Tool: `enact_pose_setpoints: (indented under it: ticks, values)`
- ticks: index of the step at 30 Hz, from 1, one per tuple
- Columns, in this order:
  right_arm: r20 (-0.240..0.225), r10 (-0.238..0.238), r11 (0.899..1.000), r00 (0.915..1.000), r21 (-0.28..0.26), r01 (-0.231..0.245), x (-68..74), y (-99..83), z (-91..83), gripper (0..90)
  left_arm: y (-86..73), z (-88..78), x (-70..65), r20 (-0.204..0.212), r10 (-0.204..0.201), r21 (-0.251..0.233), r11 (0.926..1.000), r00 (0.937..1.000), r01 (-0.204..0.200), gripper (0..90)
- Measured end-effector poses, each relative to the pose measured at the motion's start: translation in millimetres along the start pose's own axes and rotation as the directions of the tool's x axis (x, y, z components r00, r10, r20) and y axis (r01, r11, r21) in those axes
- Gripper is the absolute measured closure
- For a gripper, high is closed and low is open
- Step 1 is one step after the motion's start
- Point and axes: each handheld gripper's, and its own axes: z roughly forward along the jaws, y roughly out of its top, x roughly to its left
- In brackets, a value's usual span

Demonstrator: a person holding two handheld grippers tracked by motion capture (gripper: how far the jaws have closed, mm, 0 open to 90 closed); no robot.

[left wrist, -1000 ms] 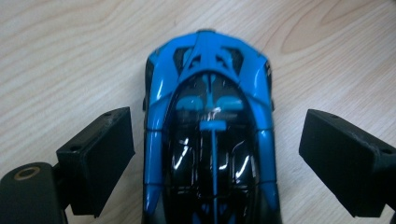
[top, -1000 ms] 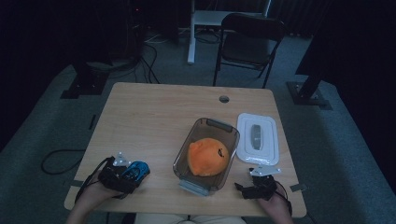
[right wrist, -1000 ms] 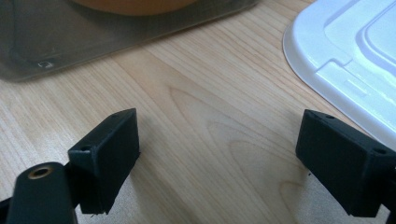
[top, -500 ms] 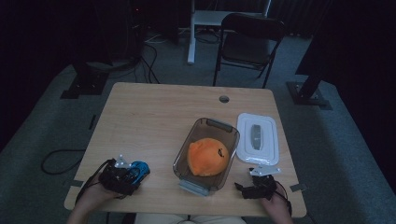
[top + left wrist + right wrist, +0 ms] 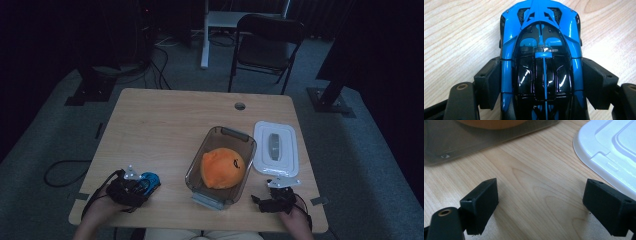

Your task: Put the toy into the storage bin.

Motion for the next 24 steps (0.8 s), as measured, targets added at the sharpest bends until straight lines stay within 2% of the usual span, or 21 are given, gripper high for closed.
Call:
enact_pose_setpoints:
  ticks: [3,4,6,8,9,13,15,17,18,20,24]
  values:
    - [-0.004,0.016,1.000,0.9999,0.001,-0.016,0.4,1.9,0.4,12.8,1.8,-0.2,5.1,0.032,-0.009,-0.002,1.0000,0.9995,0.009,26.4]
    - [-0.011,0.015,1.000,0.9998,-0.002,-0.015,1.7,3.1,0.0,12.8,2.6,0.0,5.0,0.028,-0.002,0.002,1.0000,0.9996,0.002,26.4]
    - [0.015,0.003,1.000,0.9999,-0.018,-0.003,6.3,6.4,-0.9,12.8,4.4,-0.2,4.6,0.021,0.011,0.012,0.9999,0.9997,-0.011,26.4]
    - [0.015,0.010,0.999,0.9998,-0.046,-0.010,11.0,11.1,-1.6,12.8,7.0,-3.5,5.0,0.015,0.014,0.007,0.9999,0.9998,-0.015,28.3]
    - [0.020,0.018,0.998,0.9996,-0.060,-0.017,13.2,13.9,-1.7,12.7,8.3,-5.1,5.1,-0.001,0.015,0.006,0.9999,0.9999,-0.015,28.4]
    - [-0.027,0.037,0.992,0.9990,-0.116,-0.039,20.0,24.8,1.6,12.7,9.6,-6.8,7.7,-0.001,0.016,0.017,0.9997,0.9999,-0.016,28.5]
    - [-0.047,0.018,0.993,0.9987,-0.117,-0.023,24.7,30.3,5.4,12.5,9.2,-7.5,9.3,0.004,0.006,0.015,0.9999,1.0000,-0.006,28.5]
    - [-0.037,-0.004,0.995,0.9993,-0.102,0.001,28.8,34.5,9.4,12.5,8.7,-9.2,11.7,0.008,-0.015,0.004,0.9999,0.9999,0.015,28.5]
    - [-0.045,-0.004,0.995,0.9990,-0.097,-0.001,30.2,36.1,11.2,12.5,8.5,-10.5,12.8,0.013,-0.007,0.007,1.0000,0.9999,0.007,28.5]
    - [-0.061,-0.007,0.996,0.9981,-0.093,0.001,34.5,38.8,15.3,12.5,8.8,-13.0,14.1,0.007,-0.018,0.002,0.9998,0.9998,0.018,28.5]
    - [-0.077,-0.041,0.997,0.9962,-0.073,0.035,46.9,45.6,24.9,12.1,10.2,-18.3,17.0,0.001,-0.017,-0.004,0.9998,0.9999,0.017,28.5]
